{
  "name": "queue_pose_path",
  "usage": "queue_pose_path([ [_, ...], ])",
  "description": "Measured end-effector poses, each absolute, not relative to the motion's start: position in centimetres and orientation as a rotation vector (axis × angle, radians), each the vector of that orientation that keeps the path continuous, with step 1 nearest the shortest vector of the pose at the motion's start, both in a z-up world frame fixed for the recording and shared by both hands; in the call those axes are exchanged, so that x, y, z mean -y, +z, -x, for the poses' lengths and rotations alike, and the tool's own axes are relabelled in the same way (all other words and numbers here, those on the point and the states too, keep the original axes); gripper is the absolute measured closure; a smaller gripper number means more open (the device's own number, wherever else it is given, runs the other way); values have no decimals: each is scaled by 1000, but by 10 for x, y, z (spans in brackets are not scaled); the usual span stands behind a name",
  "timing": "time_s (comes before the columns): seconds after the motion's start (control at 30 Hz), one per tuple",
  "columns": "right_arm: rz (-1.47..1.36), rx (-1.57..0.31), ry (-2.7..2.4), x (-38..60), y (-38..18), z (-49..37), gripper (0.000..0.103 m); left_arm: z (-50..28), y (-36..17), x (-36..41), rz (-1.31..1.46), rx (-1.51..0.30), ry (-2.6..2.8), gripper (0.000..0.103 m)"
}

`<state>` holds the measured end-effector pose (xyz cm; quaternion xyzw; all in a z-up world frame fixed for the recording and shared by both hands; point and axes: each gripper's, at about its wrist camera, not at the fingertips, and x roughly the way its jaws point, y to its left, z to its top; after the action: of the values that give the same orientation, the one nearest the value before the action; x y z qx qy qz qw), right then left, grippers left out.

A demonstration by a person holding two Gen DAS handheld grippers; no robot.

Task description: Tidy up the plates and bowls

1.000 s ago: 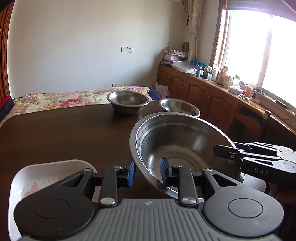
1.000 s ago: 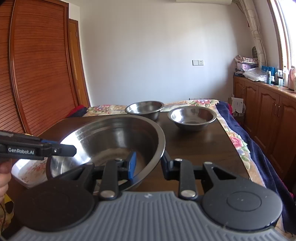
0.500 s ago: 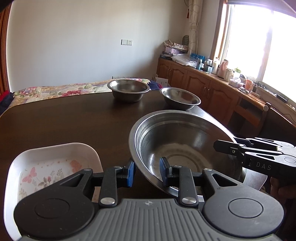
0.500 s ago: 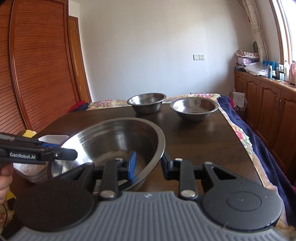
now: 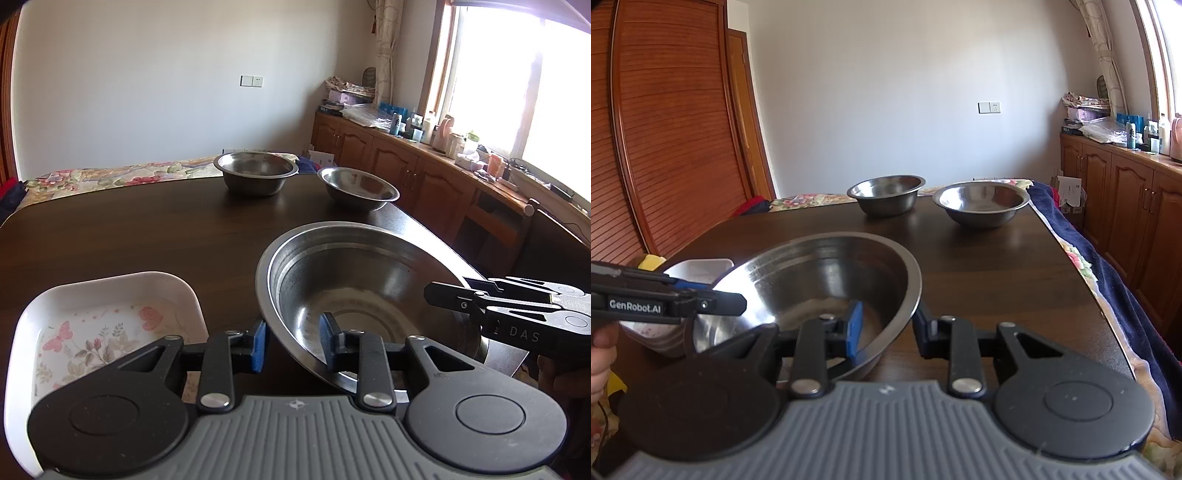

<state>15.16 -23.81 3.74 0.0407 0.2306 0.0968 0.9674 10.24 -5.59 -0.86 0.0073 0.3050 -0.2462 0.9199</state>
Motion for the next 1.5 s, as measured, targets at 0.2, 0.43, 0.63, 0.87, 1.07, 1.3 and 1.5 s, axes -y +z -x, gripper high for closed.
queue_pose_path([
  [0.2, -81, -466, 199, 237, 38, -152, 70, -104, -10, 56, -16, -630, -507, 63],
  [0.43, -78, -448, 187, 241, 43, -151, 58, -106, -9, 53, -5, -621, -493, 46],
  [0.63, -53, -405, 180, 246, 60, -151, 57, -107, -2, 49, -17, -587, -474, 42],
  [0.87, -5, -354, 190, 254, 83, -166, 57, -117, 14, 39, -16, -545, -443, 36],
  [1.07, 40, -330, 191, 260, 93, -181, 57, -132, 27, 34, -18, -517, -416, 35],
  [1.3, 89, -355, 211, 263, 91, -203, 57, -154, 31, 38, -44, -516, -406, 34],
  [1.5, 113, -373, 249, 260, 95, -228, 57, -176, 33, 48, -64, -532, -414, 34],
])
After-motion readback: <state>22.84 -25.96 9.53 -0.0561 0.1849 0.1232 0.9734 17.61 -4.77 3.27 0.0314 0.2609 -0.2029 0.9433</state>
